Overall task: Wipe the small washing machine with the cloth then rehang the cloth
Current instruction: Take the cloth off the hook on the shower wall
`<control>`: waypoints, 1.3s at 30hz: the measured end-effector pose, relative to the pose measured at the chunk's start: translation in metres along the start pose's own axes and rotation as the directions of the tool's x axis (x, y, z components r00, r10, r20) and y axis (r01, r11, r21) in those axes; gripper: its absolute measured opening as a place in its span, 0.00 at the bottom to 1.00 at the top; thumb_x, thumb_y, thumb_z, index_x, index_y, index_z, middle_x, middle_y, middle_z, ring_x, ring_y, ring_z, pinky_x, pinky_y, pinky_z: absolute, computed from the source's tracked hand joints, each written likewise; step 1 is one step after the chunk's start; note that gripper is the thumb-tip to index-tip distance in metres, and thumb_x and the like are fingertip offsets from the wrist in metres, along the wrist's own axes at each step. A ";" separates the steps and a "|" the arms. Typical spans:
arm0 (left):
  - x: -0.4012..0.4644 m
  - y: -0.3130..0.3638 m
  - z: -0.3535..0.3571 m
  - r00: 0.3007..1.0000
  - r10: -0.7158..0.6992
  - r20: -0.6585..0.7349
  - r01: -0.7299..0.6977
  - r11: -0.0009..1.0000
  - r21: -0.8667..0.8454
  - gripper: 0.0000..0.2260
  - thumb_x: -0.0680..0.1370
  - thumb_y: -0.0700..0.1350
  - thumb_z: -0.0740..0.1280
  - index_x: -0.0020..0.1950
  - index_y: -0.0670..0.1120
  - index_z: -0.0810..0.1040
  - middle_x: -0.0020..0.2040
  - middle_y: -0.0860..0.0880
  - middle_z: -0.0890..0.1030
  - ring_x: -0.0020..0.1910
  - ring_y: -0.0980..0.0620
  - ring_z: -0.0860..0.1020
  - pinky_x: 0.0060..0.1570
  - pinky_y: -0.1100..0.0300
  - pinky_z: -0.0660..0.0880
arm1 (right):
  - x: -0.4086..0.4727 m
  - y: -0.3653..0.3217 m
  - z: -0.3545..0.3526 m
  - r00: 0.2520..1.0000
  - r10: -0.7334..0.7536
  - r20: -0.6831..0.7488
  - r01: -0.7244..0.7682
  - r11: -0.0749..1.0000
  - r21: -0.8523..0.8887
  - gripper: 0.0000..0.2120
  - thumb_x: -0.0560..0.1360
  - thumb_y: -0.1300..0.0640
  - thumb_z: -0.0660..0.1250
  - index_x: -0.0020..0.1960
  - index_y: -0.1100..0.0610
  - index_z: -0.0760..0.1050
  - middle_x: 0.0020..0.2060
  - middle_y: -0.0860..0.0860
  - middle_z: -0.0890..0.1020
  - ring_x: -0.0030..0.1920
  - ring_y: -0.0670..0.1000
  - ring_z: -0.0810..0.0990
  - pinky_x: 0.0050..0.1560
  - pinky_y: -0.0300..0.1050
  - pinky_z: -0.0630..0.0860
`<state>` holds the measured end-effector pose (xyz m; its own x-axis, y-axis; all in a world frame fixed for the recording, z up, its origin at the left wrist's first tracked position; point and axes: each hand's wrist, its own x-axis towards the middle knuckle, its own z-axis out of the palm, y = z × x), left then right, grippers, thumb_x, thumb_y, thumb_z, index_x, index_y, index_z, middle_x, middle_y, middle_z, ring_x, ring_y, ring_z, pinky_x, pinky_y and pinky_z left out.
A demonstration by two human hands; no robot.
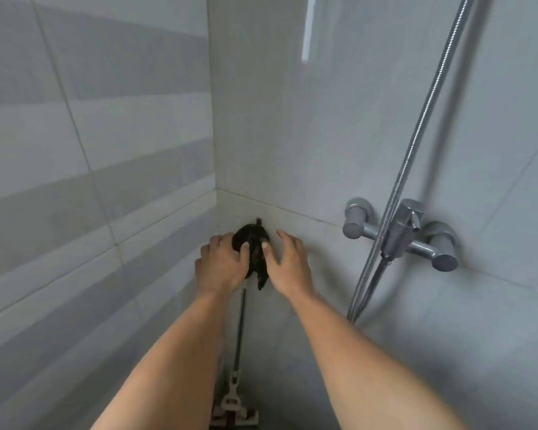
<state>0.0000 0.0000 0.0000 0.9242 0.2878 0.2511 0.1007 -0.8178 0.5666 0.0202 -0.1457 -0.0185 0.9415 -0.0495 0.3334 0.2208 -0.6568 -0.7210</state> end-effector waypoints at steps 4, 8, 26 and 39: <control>0.011 -0.018 0.023 0.999 -0.024 0.047 0.024 1.000 0.007 0.26 0.79 0.62 0.53 0.73 0.50 0.68 0.70 0.46 0.72 0.66 0.42 0.70 0.61 0.46 0.70 | 0.007 0.016 0.020 0.997 0.066 0.032 -0.066 0.998 -0.002 0.28 0.81 0.39 0.61 0.76 0.51 0.66 0.72 0.53 0.71 0.73 0.55 0.68 0.71 0.52 0.69; 0.031 -0.030 0.042 0.996 -0.035 0.085 0.037 0.999 -0.023 0.27 0.79 0.62 0.53 0.74 0.50 0.67 0.71 0.46 0.72 0.67 0.43 0.70 0.62 0.45 0.71 | 0.020 0.027 0.037 0.991 0.130 0.021 -0.129 0.991 -0.044 0.29 0.81 0.37 0.58 0.76 0.50 0.65 0.73 0.52 0.70 0.73 0.55 0.68 0.70 0.52 0.70; 0.109 -0.045 0.085 0.913 -0.104 0.395 0.320 0.784 -0.532 0.06 0.77 0.42 0.65 0.49 0.43 0.82 0.47 0.45 0.82 0.44 0.50 0.79 0.38 0.63 0.71 | 0.041 0.054 0.097 0.967 0.217 -0.131 -0.211 0.976 0.061 0.07 0.79 0.54 0.64 0.56 0.51 0.78 0.49 0.50 0.85 0.48 0.52 0.83 0.44 0.47 0.79; -0.022 -0.055 0.065 0.820 -0.085 0.566 0.481 0.639 -0.601 0.11 0.72 0.46 0.67 0.45 0.39 0.82 0.46 0.41 0.83 0.48 0.48 0.78 0.51 0.53 0.73 | -0.061 0.058 0.029 0.963 0.269 0.014 -0.255 0.891 0.375 0.05 0.79 0.60 0.66 0.46 0.53 0.79 0.38 0.46 0.84 0.39 0.40 0.81 0.42 0.37 0.76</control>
<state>-0.0022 0.0067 -0.0875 0.9578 0.0241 -0.2864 0.2874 -0.0848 0.9541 -0.0172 -0.1592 -0.0987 0.9696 -0.2141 0.1184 0.0525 -0.2906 -0.9554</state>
